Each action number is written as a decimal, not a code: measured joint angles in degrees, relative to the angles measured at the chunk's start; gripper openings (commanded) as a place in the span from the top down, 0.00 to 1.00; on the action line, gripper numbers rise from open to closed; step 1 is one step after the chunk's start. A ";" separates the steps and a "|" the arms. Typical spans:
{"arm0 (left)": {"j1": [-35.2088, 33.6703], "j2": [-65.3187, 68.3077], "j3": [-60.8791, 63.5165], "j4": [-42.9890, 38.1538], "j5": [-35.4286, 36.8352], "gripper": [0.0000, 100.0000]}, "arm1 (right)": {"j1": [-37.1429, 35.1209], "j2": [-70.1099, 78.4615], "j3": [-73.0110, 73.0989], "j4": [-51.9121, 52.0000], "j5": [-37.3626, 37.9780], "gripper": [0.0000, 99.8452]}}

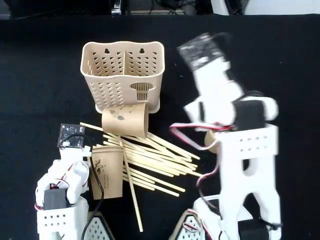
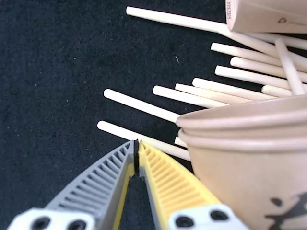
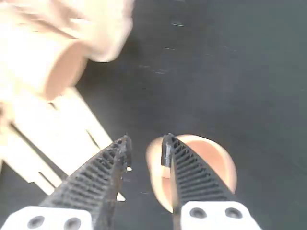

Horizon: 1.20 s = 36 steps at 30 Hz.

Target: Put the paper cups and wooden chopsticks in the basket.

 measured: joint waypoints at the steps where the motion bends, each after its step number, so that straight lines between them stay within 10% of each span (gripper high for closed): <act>1: 0.00 0.00 0.00 0.00 0.00 0.97 | -2.81 0.70 1.14 -0.35 -1.67 0.88; 17: 0.00 0.00 0.00 0.00 0.00 0.97 | -22.33 12.13 12.48 -14.86 -10.99 0.88; 36: 0.00 0.00 0.00 0.00 0.00 0.97 | -22.77 22.95 14.42 -27.08 -14.24 0.88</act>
